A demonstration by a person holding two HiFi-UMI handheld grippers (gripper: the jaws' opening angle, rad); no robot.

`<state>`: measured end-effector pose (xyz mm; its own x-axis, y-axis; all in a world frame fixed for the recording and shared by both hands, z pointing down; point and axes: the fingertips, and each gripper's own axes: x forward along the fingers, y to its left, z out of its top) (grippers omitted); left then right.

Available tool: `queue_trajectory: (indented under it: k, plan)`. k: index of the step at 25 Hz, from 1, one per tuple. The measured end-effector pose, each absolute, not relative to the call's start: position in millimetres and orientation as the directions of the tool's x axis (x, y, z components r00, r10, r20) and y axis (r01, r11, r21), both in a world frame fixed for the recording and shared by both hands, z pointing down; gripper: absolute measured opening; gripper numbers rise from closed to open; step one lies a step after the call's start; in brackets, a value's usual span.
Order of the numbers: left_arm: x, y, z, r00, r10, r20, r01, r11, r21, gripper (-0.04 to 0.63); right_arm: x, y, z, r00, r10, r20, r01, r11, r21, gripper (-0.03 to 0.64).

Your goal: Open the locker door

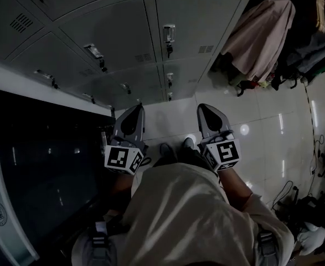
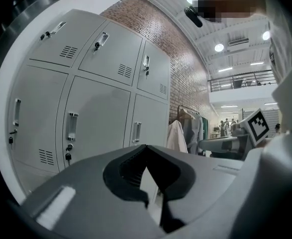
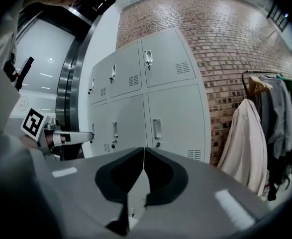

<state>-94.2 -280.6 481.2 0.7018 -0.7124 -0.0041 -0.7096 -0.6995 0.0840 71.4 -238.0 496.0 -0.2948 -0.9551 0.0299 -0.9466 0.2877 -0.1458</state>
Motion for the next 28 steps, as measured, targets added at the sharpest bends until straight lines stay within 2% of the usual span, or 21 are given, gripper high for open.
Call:
queue_trajectory:
  k: [2, 4, 6, 15, 19, 23, 26, 28]
  plan:
    - [-98.0, -287.0, 489.5, 0.687, -0.727, 0.013, -0.724, -0.683, 0.093, 0.0, 64.9, -251.6, 522.7, -0.335, -0.937, 0.101, -0.936, 0.319, -0.148, 0.014]
    - [-102.8, -295.3, 503.8, 0.674, -0.738, 0.035, -0.737, -0.668, 0.106, 0.0, 57.9, -274.3, 555.0, -0.371, -0.923, 0.1, -0.925, 0.358, -0.128, 0.025]
    - [-103.1, -301.9, 521.6, 0.665, -0.745, 0.054, -0.745, -0.656, 0.119, 0.0, 54.3, -297.1, 598.3, -0.396, -0.908, 0.14, -0.916, 0.38, -0.124, 0.075]
    - [-97.9, -326.5, 613.7, 0.63, -0.77, 0.102, -0.773, -0.609, 0.178, 0.0, 33.7, -386.1, 816.0, -0.442, -0.816, 0.372, -0.897, 0.399, -0.191, 0.19]
    - [-107.4, -323.2, 683.3, 0.617, -0.751, 0.235, -0.786, -0.579, 0.216, 0.009, 25.2, -422.5, 921.3, -0.429, -0.782, 0.453, -0.903, 0.384, -0.193, 0.221]
    - [-115.5, -322.6, 717.8, 0.592, -0.787, 0.171, -0.799, -0.547, 0.249, 0.011, 19.2, -450.0, 996.4, -0.426, -0.75, 0.505, -0.903, 0.383, -0.194, 0.241]
    - [-123.7, -299.7, 767.5, 0.59, -0.729, 0.346, -0.807, -0.531, 0.258, 0.011, 17.6, -462.7, 1034.5, -0.419, -0.733, 0.536, -0.907, 0.371, -0.201, 0.242]
    - [-126.3, -292.6, 787.0, 0.584, -0.717, 0.379, -0.811, -0.522, 0.262, 0.011, 16.9, -471.9, 1054.1, -0.413, -0.722, 0.554, -0.908, 0.368, -0.198, 0.241]
